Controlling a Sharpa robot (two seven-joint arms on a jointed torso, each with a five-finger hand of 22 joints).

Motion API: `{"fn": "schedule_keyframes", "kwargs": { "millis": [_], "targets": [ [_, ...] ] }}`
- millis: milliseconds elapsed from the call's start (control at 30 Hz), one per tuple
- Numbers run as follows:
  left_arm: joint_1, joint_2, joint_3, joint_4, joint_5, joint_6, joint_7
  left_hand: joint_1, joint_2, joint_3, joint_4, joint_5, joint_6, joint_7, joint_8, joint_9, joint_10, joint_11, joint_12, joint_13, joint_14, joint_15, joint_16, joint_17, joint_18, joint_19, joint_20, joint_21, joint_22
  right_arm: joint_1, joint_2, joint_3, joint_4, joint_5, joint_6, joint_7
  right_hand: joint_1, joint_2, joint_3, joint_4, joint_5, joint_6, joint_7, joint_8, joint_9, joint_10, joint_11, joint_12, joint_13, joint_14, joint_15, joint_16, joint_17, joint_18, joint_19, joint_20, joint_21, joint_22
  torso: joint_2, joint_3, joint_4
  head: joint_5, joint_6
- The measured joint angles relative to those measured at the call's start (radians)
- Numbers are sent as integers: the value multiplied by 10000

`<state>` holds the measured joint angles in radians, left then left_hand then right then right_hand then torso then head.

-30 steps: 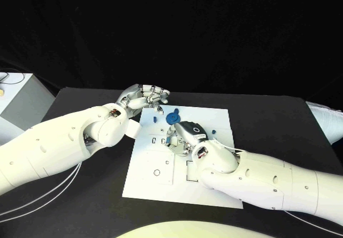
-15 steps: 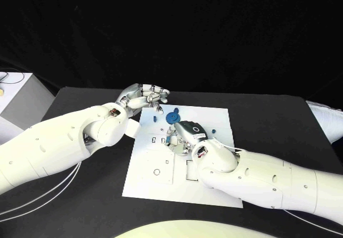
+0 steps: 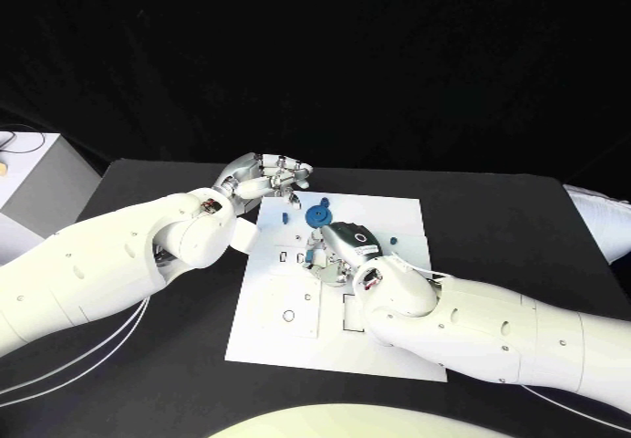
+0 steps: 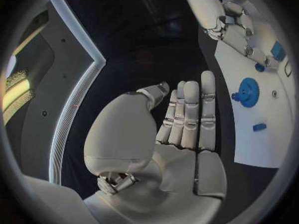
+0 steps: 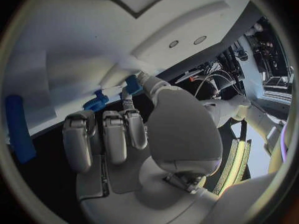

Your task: Assemble the parts on the task board

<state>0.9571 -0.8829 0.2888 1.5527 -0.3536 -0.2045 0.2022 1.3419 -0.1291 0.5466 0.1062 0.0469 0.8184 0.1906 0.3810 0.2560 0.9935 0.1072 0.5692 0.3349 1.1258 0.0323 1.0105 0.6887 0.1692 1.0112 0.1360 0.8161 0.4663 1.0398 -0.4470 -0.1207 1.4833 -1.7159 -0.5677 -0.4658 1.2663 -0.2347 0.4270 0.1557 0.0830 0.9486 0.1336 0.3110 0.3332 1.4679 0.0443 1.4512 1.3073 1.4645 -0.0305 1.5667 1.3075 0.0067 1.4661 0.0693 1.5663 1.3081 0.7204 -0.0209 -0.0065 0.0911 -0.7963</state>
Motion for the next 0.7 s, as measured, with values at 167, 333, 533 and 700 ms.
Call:
{"fn": "schedule_keyframes", "kwargs": {
  "millis": [167, 333, 533, 700],
  "targets": [
    [0, -2, 0, -4, 0, 17, -1, 0, 0, 0, 0, 0, 0, 0, 0, 0, 0, 0, 0, 0, 0, 0, 0, -1, 0, 0, 0, 0, -1, -1, -6, -1, 17, 4, -9, 11, -40, -40, -429, 178, -18, -110, 3, 0, -35, -32, 31, -73, -1, 38, 38, 0, 0, -1, 0, 63, 0, -1, 2, 1, 1, 5, -7],
    [0, 2, 0, -13, -1, 34, -1, 0, 0, 0, 0, 0, 0, 0, 0, -1, 0, 0, 0, 0, 0, 0, 0, -1, 0, 0, 0, 21, -1, -5, -22, -2, 55, 6, -38, 21, 46, 46, -1319, 567, -235, -197, 18, 0, -76, -35, 35, -78, 8, 20, 56, 0, 0, 0, 0, 63, 0, -1, 5, 2, 0, 10, -8],
    [0, 15, -1, -61, -25, 55, -37, -55, -55, 0, 0, 0, -57, -16, 0, -2, -108, 1, 40, 19, 0, 0, 47, 31, 0, 0, 0, 42, 20, -21, -100, -2, 156, 7, -180, 34, 285, 174, -2078, 1056, -235, -435, 70, 1, -152, -135, 134, -234, 7, 6, 79, -4, -1, 0, -1, 136, 0, -2, 7, 7, 0, 16, -13],
    [-1, 29, -2, -160, -263, 91, -236, -207, -206, -77, 76, 0, -179, -33, 103, 30, -60, -37, 1055, 573, 805, -7, 1117, 1340, 0, 102, -59, 364, 156, -28, -269, 0, 339, 11, -403, 79, 461, 253, -2684, 1349, -235, -832, 180, -183, -272, -250, 249, -387, 6, 20, 171, -40, -1, 0, 0, 176, 0, -2, -11, 12, -4, 12, 14]
  ]
}}
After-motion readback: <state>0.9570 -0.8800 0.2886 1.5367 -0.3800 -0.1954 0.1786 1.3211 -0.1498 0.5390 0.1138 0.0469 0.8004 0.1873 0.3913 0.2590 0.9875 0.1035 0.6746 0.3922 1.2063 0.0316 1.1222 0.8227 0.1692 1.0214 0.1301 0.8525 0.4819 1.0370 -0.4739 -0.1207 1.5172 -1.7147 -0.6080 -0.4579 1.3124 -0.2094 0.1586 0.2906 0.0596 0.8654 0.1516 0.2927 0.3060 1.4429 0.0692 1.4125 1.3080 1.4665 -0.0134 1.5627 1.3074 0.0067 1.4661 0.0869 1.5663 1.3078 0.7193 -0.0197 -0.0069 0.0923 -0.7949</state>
